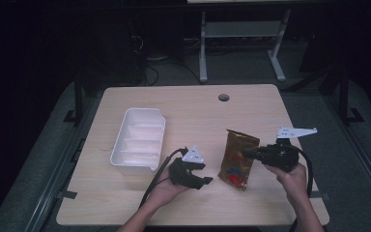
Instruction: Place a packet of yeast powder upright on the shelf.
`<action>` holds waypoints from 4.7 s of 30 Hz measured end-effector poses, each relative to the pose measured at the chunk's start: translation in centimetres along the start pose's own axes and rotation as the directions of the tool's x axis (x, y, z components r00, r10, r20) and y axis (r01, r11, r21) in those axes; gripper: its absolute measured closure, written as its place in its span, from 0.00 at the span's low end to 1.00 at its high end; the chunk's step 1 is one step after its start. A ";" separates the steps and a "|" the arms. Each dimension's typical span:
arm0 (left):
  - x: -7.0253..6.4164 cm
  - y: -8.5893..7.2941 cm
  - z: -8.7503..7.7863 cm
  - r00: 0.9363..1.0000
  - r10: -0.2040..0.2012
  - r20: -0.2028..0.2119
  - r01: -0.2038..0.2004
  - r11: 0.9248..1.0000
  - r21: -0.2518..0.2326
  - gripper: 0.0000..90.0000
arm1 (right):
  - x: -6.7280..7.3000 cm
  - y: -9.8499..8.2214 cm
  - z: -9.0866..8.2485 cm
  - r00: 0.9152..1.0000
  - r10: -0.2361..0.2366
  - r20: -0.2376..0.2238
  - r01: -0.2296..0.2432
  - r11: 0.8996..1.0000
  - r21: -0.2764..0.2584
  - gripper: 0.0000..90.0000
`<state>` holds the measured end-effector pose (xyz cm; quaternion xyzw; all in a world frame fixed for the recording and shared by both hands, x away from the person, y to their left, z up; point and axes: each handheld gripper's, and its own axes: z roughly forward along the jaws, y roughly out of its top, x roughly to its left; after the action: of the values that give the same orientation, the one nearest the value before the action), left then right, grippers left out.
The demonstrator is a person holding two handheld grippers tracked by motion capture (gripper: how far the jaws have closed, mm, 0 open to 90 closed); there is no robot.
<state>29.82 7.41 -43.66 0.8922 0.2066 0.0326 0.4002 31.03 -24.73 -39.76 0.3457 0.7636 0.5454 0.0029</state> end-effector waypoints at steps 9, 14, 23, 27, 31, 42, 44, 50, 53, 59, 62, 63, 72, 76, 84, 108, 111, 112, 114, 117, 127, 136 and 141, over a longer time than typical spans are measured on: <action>-0.7 -1.5 -0.7 1.000 0.027 -0.010 -0.027 1.000 0.007 0.47 | 0.4 0.4 -0.1 0.998 -0.019 0.056 0.018 1.000 0.019 0.85; -1.0 -2.6 -1.2 0.999 0.039 -0.008 -0.039 0.999 0.011 0.47 | 0.7 0.7 -0.2 0.997 -0.029 0.075 0.027 0.999 0.023 0.85; -1.7 -3.5 -2.3 0.999 0.048 0.013 -0.048 0.999 0.018 0.43 | 0.8 1.6 -0.4 0.994 -0.044 0.095 0.043 0.999 0.016 0.85; -1.9 -3.9 -2.5 0.997 0.069 0.014 -0.070 0.997 0.016 0.40 | 0.8 2.2 -0.3 0.995 -0.042 0.094 0.040 0.999 0.025 0.85; -2.1 -4.0 -2.9 0.997 0.077 0.018 -0.078 0.997 0.016 0.38 | 0.7 2.7 -0.1 0.996 -0.029 0.089 0.026 0.999 0.032 0.86; -2.4 -4.7 -3.3 0.997 0.077 0.015 -0.077 0.997 0.003 0.25 | 1.0 4.3 0.5 0.995 -0.042 0.088 0.037 0.998 0.051 0.86; -2.5 -4.7 -3.4 0.996 0.082 0.017 -0.082 0.997 0.004 0.25 | 1.0 4.7 0.7 0.995 -0.049 0.086 0.044 0.998 0.054 0.86; -2.7 -5.0 -3.8 0.996 0.087 0.013 -0.087 0.996 -0.005 0.25 | 1.2 5.6 1.3 0.995 -0.054 0.080 0.050 0.997 0.052 0.87; -2.7 -5.1 -3.9 0.996 0.090 0.013 -0.090 0.996 -0.005 0.25 | 1.2 6.0 1.6 0.996 -0.053 0.076 0.049 0.997 0.051 0.87; -2.8 -5.2 -3.9 0.996 0.092 0.005 -0.092 0.996 -0.016 0.24 | 1.6 6.9 2.5 0.996 -0.069 0.057 0.066 0.996 0.053 0.87; -2.7 -5.2 -3.9 0.996 0.088 0.005 -0.088 0.996 -0.017 0.24 | 1.9 7.4 2.9 0.996 -0.078 0.048 0.075 0.996 0.054 0.87; -2.7 -5.3 -3.9 0.996 0.086 0.003 -0.086 0.996 -0.016 0.24 | 2.0 7.6 3.1 0.996 -0.080 0.045 0.078 0.995 0.055 0.87; -2.2 -5.5 -4.2 0.997 0.073 -0.010 -0.073 0.997 -0.017 0.23 | 2.7 9.3 4.7 0.994 -0.108 0.013 0.108 0.993 0.051 0.87; -2.4 -5.6 -4.2 0.997 0.080 0.000 -0.080 0.997 -0.012 0.23 | 2.9 10.0 5.5 0.994 -0.108 0.004 0.107 0.993 0.049 0.87; -2.3 -5.9 -4.7 0.997 0.078 -0.001 -0.078 0.997 -0.020 0.23 | 3.4 11.1 7.4 0.993 -0.118 -0.019 0.119 0.992 0.049 0.87; -2.0 -6.4 -4.6 0.996 0.090 -0.006 -0.090 0.996 -0.024 0.23 | 3.7 15.0 13.6 0.989 -0.133 -0.067 0.137 0.989 0.061 0.88; -1.9 -6.4 -4.6 0.996 0.090 -0.003 -0.090 0.996 -0.024 0.23 | 3.8 15.3 14.0 0.988 -0.132 -0.076 0.137 0.989 0.059 0.88; -2.0 -6.4 -4.6 0.996 0.091 -0.001 -0.091 0.996 -0.023 0.23 | 3.8 15.4 14.1 0.988 -0.137 -0.077 0.142 0.988 0.057 0.88; -2.1 -6.4 -4.5 0.995 0.097 -0.007 -0.097 0.995 -0.022 0.23 | 3.8 15.7 14.4 0.987 -0.136 -0.082 0.141 0.988 0.059 0.88; -2.2 -6.4 -4.6 0.995 0.099 -0.014 -0.099 0.995 -0.027 0.23 | 4.0 16.0 14.6 0.987 -0.137 -0.083 0.142 0.988 0.057 0.88; -2.0 -6.4 -4.7 0.996 0.090 -0.014 -0.090 0.995 -0.033 0.23 | 4.8 17.7 15.7 0.982 -0.167 -0.090 0.173 0.983 0.065 0.88; -1.8 -6.5 -4.8 0.997 0.080 -0.009 -0.081 0.996 -0.033 0.22 | 5.2 19.3 17.0 0.977 -0.188 -0.098 0.195 0.978 0.075 0.89; -1.7 -6.6 -5.0 0.997 0.075 -0.017 -0.076 0.996 -0.041 0.22 | 5.4 19.9 17.9 0.974 -0.205 -0.096 0.214 0.973 0.083 0.89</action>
<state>24.95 14.15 -44.89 0.8906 0.1750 0.0588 0.4156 44.18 -3.71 -28.33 0.2388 0.8197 0.5205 0.0112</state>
